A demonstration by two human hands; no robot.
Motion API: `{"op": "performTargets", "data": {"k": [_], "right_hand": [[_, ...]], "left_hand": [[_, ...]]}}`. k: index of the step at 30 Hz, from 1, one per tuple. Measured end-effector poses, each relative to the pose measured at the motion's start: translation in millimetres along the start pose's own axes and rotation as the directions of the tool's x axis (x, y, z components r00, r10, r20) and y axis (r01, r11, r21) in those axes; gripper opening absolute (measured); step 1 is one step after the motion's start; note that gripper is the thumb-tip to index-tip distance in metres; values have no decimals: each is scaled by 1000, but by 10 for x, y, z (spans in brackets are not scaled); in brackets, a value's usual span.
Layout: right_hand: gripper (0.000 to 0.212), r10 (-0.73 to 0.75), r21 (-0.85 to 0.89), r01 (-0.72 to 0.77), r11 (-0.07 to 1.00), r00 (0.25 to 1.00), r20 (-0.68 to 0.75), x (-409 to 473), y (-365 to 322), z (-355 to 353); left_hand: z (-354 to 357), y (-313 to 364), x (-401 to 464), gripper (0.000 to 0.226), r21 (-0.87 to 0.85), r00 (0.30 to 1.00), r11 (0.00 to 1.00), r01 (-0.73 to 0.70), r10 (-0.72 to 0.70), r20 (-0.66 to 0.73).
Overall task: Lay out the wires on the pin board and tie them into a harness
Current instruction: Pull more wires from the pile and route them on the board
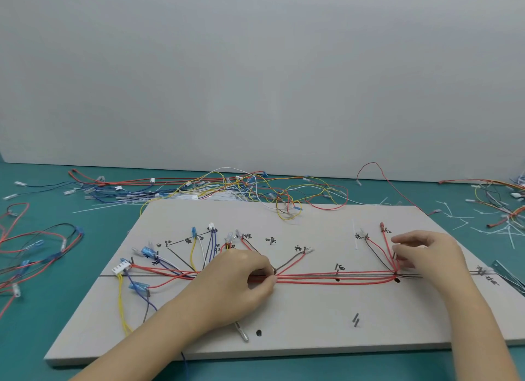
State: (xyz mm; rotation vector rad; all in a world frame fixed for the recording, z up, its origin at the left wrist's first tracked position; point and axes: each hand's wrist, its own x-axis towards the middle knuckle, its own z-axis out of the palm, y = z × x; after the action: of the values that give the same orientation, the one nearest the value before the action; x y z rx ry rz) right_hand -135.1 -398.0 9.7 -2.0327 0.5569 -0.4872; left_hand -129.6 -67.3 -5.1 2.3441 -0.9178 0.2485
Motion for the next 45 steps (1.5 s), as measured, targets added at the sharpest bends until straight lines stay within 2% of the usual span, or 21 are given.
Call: {"op": "performTargets", "data": {"k": [12,23,32,36,38,41,45], "right_hand": [[33,-16,-75,16,997,1000,-9,-26,-32,23],[26,58,-55,-58,997,998,5,14,-8,19],[32,46,-210,-40,977,999,25,58,4,103],[34,50,-255,-44,966,999,19,70,-1,128],[32,60,-235,-54,970,998,16,63,3,110],[29,57,-197,-53,979,998,17,48,10,90],[31,48,-188,-43,981,999,17,35,-7,98]], "left_hand": [[-2,-8,4,25,-6,1000,1000,17,-18,-23],[3,-28,3,26,5,1000,1000,14,-14,-25],[-24,-26,3,21,-11,1000,1000,20,-20,-6],[-126,-22,36,15,-221,984,961,168,-150,94],[-282,-90,73,14,-244,967,939,242,-212,141],[-700,-369,91,24,-96,921,926,364,-344,181],[-1320,-832,-92,23,70,811,851,521,-519,271]]}}
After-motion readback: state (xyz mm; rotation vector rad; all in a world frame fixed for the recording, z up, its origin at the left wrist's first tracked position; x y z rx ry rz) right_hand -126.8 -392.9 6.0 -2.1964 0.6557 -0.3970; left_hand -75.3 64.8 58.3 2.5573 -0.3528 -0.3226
